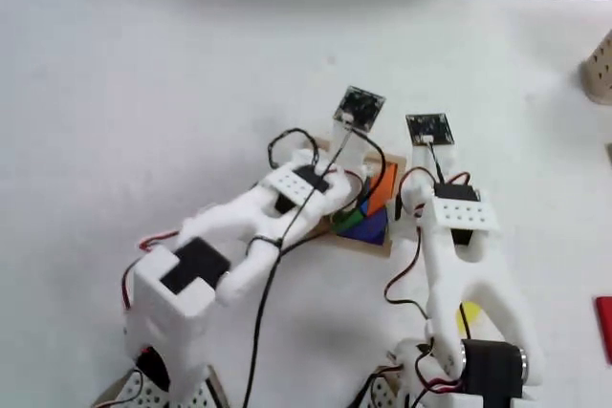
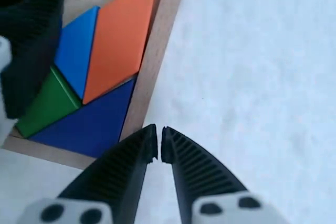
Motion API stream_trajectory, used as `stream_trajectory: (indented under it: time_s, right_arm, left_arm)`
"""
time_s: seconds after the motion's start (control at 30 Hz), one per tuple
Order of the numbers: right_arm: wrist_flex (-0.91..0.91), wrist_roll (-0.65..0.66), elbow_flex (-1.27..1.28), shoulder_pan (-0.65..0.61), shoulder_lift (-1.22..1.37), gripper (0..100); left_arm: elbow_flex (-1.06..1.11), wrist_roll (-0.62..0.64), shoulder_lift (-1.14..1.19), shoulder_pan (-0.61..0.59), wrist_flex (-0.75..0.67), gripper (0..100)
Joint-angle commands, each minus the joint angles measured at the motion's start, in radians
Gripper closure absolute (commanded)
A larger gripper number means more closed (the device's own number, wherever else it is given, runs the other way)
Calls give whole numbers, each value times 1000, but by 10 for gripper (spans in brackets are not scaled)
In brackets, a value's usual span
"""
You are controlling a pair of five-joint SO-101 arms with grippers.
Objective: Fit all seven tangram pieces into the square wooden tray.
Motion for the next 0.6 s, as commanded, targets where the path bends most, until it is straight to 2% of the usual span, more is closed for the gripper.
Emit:
stream_trajectory:
  time_s: [0.0, 0.57]
  right_arm:
    - [-16, -2, -9, -16, -28, 978]
    - [-16, -2, -9, -16, -28, 978]
  left_arm:
    - [-71, -26, -16, 16, 60, 979]
    - [57, -26, -120, 114, 55, 979]
